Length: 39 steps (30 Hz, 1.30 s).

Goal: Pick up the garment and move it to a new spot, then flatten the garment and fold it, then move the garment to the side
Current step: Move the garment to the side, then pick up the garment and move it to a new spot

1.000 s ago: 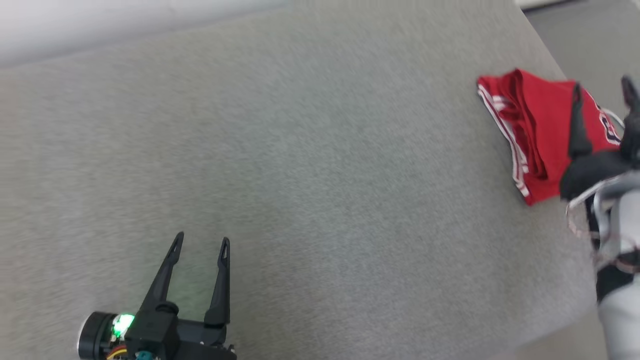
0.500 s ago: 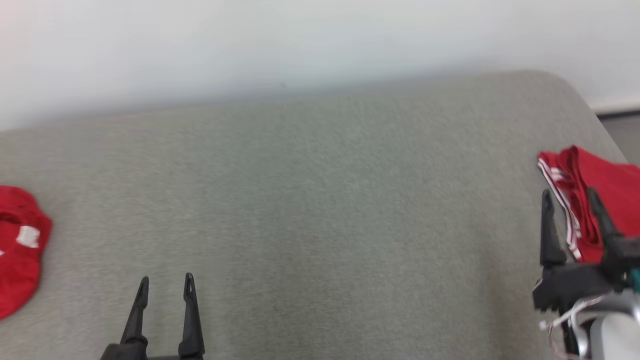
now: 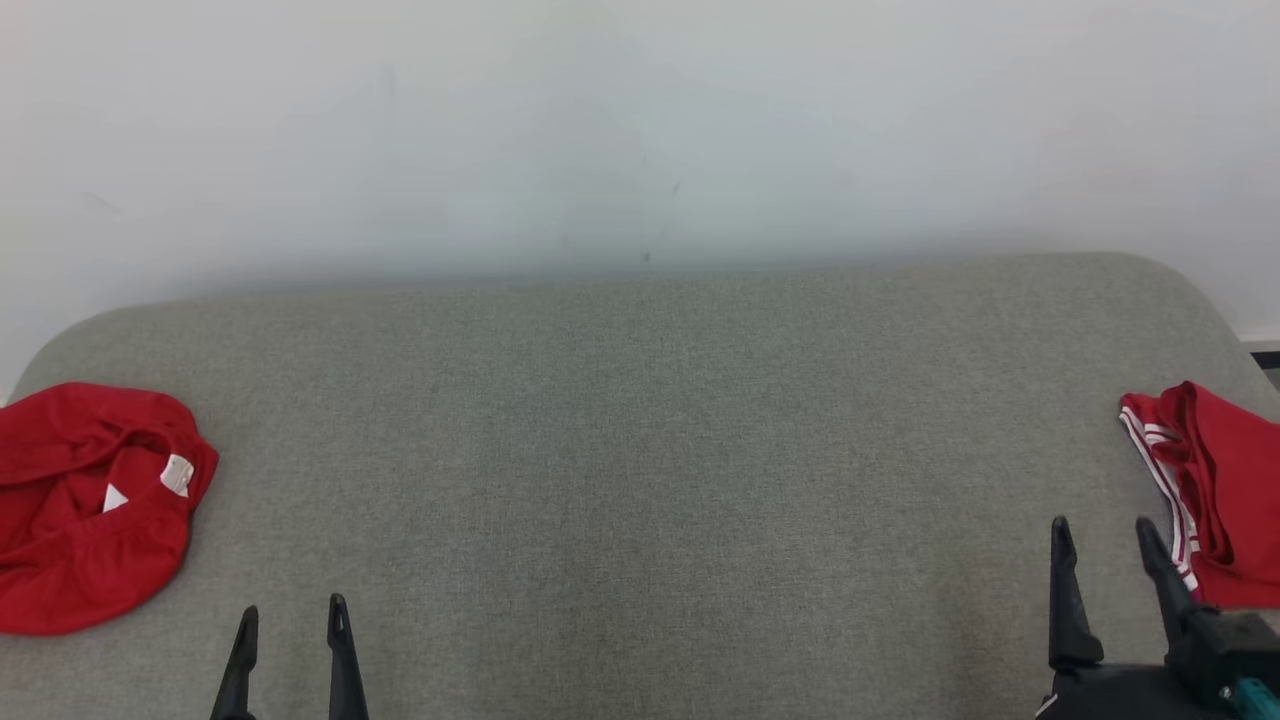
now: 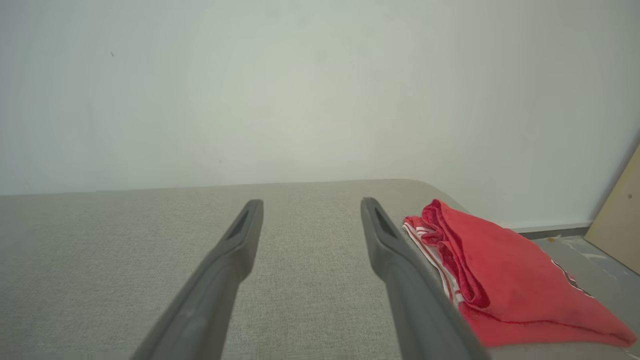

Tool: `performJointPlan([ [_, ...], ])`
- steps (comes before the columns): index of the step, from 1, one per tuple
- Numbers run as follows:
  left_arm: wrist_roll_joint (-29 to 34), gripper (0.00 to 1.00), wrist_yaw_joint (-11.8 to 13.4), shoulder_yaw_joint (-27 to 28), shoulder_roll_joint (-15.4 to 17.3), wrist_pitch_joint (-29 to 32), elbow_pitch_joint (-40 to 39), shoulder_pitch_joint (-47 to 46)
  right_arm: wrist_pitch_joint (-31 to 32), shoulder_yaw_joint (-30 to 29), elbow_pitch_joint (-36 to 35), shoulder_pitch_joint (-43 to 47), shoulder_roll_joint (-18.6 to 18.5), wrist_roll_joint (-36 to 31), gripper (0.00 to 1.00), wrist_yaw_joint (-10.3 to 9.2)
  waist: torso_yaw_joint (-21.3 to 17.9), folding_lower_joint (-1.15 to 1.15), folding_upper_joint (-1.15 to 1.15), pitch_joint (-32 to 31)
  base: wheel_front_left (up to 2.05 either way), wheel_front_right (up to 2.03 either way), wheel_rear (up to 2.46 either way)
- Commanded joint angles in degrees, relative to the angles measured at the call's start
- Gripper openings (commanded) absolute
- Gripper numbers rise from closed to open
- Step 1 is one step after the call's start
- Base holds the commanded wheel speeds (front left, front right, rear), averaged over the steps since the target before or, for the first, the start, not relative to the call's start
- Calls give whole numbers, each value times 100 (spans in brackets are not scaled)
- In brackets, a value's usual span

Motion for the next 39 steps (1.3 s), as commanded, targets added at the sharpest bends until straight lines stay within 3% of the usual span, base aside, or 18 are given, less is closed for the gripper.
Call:
performJointPlan([
  [1,93,100,-39,26,-20,-16,18,78,-65,9,79,101,33,64,100,-17,-9,1,1,-49,0,0,0],
  [8,117,100,-233,104,-22,-16,-4,115,-269,159,512,80,44,321,100,-17,-148,1,1,-49,0,0,0],
  [23,207,100,-288,63,-29,-17,47,24,-431,153,659,-26,47,347,100,-17,-96,1,1,19,0,0,0],
  [30,214,100,-257,10,-29,-17,77,-14,-490,226,652,2,47,318,100,-17,346,1,1,-6,0,0,0],
  [39,261,100,-279,53,-26,-17,109,54,-522,196,662,107,48,331,100,-17,1301,1,1,-71,0,0,0],
])
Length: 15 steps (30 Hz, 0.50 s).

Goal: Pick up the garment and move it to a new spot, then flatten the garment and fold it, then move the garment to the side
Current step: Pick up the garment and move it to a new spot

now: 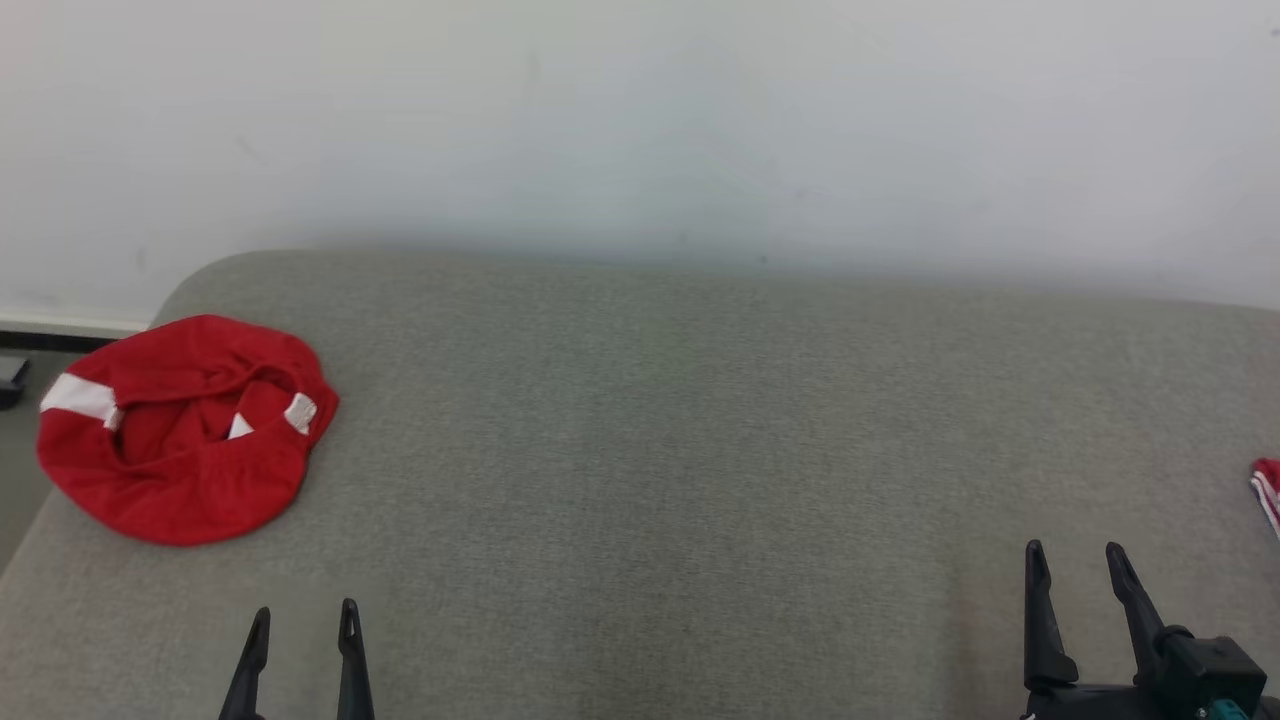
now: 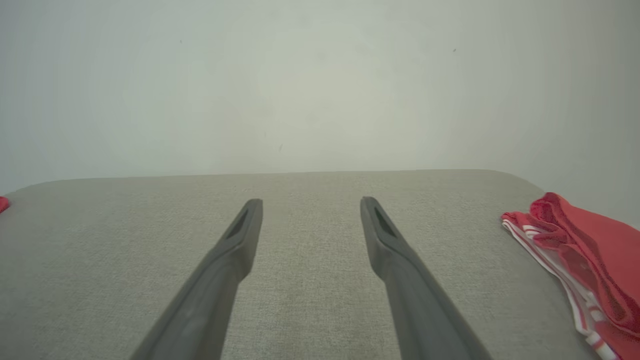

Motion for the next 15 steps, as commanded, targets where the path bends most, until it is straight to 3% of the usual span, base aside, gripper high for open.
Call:
performJointPlan([
  [1,43,100,-4,23,-6,-17,9,69,-24,11,-8,32,20,6,100,-17,565,0,0,-56,0,0,0],
  [9,87,100,-41,122,-4,-17,0,132,-86,155,155,-1,20,119,100,-17,1494,0,0,-119,0,0,0],
  [15,132,100,-45,186,-6,-17,12,219,-132,291,264,-48,20,110,100,-17,1944,0,0,-150,0,0,0],
])
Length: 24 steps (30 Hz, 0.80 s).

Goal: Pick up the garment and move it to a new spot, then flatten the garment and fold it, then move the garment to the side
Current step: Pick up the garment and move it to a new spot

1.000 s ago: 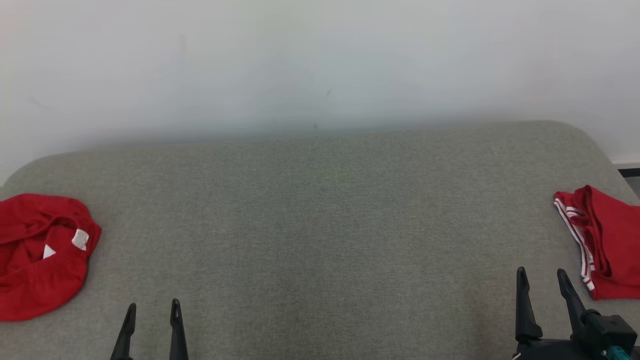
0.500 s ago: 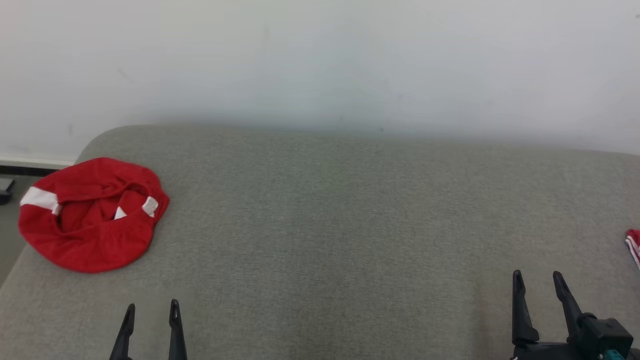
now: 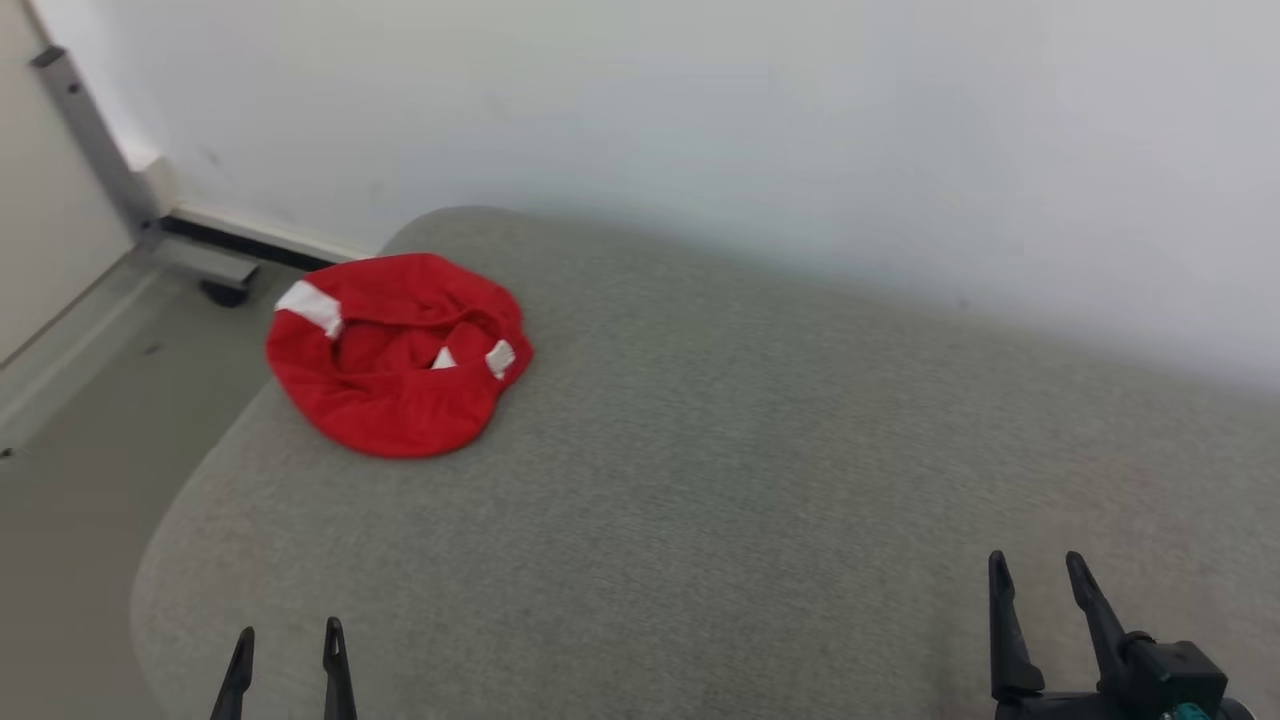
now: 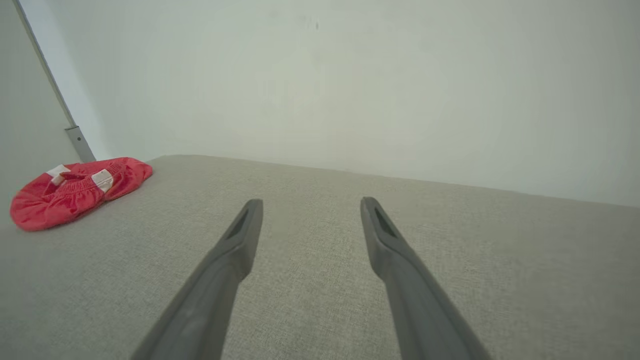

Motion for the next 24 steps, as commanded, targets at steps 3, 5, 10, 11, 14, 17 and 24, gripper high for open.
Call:
performJointPlan([
  [3,27,100,-9,87,-7,-17,-8,73,-30,72,7,-85,16,-43,100,-17,484,0,0,-24,0,0,0],
  [5,4,100,18,118,-8,-17,-50,79,-17,119,26,-129,17,-51,100,-17,506,0,0,5,0,0,0],
  [10,-54,100,73,136,-8,-17,-106,123,7,214,70,-222,15,-77,100,-17,543,0,0,56,0,0,0],
  [11,-60,100,90,133,-8,-17,-112,131,7,217,81,-239,14,-82,100,-17,548,0,0,65,0,0,0],
  [14,-70,100,120,138,-6,-17,-145,142,4,227,98,-284,16,-94,100,-17,563,0,0,86,0,0,0],
  [17,-113,100,123,145,-7,-17,-140,152,-9,258,131,-303,16,-83,100,-17,571,0,0,99,0,0,0],
  [24,-128,100,-17,-21,-2,-17,150,-276,-4,230,120,-287,15,-34,100,-17,597,0,0,177,0,0,0],
])
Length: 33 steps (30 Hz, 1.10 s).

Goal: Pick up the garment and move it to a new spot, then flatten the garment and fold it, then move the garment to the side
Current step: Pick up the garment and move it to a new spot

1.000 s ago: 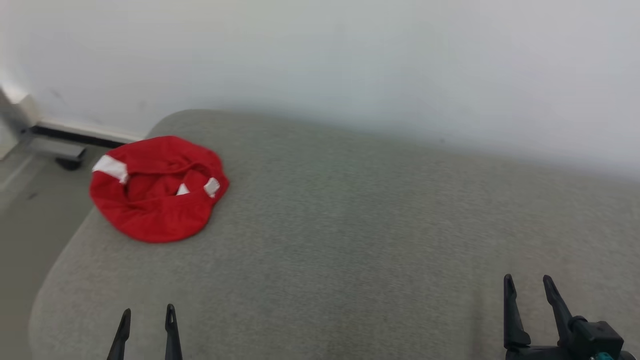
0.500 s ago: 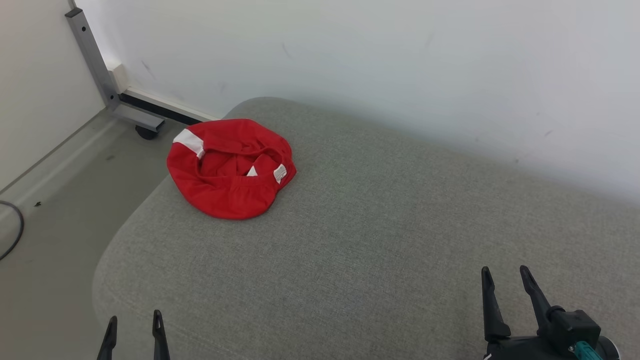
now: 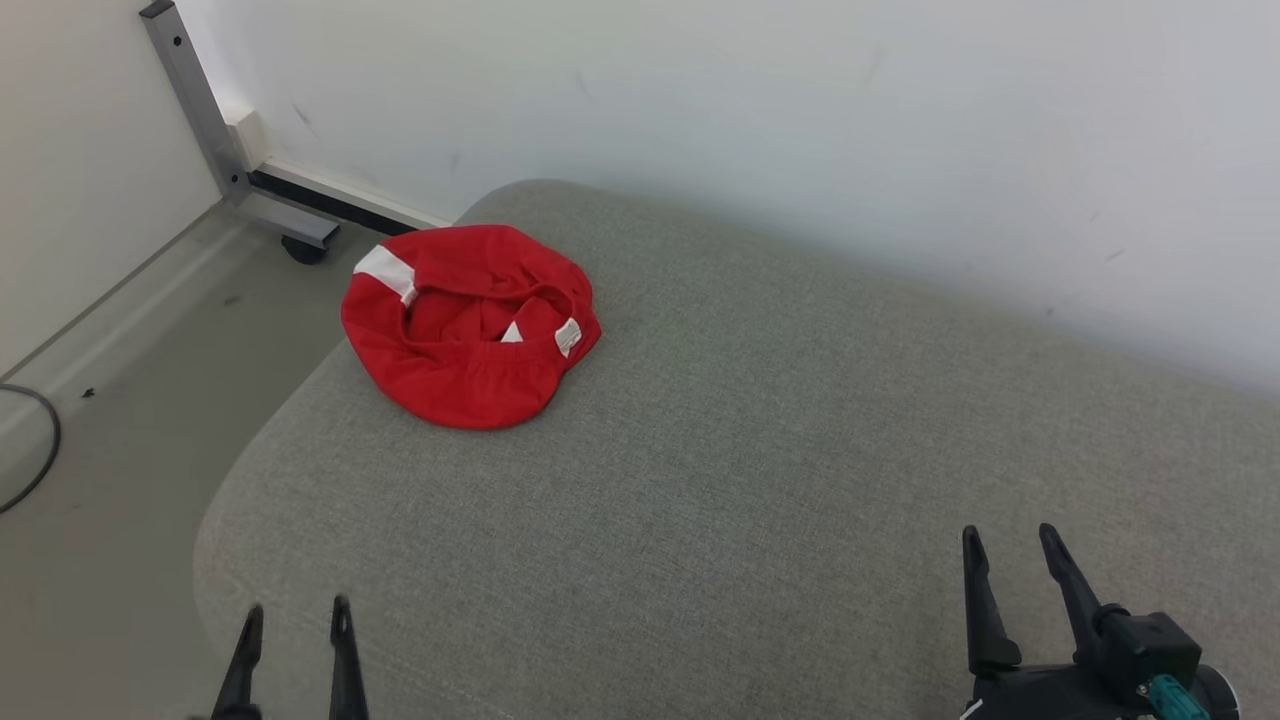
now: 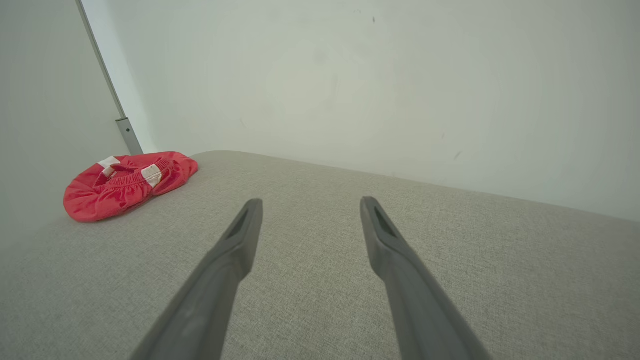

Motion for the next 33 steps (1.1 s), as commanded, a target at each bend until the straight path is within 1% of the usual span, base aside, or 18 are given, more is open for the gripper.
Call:
performJointPlan([
  [1,16,100,-49,-24,-2,-17,67,-231,-8,-33,-24,7,13,19,100,-17,12,0,0,43,0,0,0],
  [6,-1,100,-220,-157,41,-17,747,-1136,62,-199,-239,151,13,-93,100,-17,11,0,0,278,0,0,0],
  [8,-156,100,-262,-105,49,11,1138,-1611,149,-198,-420,134,12,-161,100,-17,-110,0,0,480,0,0,0],
  [12,-627,100,-357,73,39,270,2008,-2692,369,-100,-788,34,11,-334,100,-17,-509,0,0,945,0,0,0],
  [16,-1073,100,-435,309,192,725,2910,-3716,623,73,-1219,-121,-4,-518,100,-17,-1041,0,0,1467,0,0,0],
  [20,-1643,100,-507,639,452,1133,3627,-4552,846,220,-1663,-270,-98,-597,100,-17,-1582,0,0,2012,0,0,0],
  [22,-1855,100,-546,788,648,1265,3914,-4873,925,284,-1867,-317,-96,-541,100,-17,-1838,0,0,2270,0,0,0],
  [23,-1983,100,-545,859,809,1375,4160,-5144,985,311,-2073,-364,-92,-517,100,-17,-2063,0,0,2530,0,0,0],
  [28,-2123,100,-541,957,1216,1637,4723,-5610,995,294,-2415,-421,-56,-492,100,-16,-2516,0,0,3089,0,0,0],
  [31,-2077,100,-419,945,1410,1790,5054,-5805,946,281,-2464,-423,-35,-462,100,-16,-2717,0,0,3286,0,0,0],
  [33,-2053,100,-327,926,1473,1936,5253,-5909,902,275,-2472,-436,-19,-449,100,-16,-2793,0,0,3375,0,0,0],
])
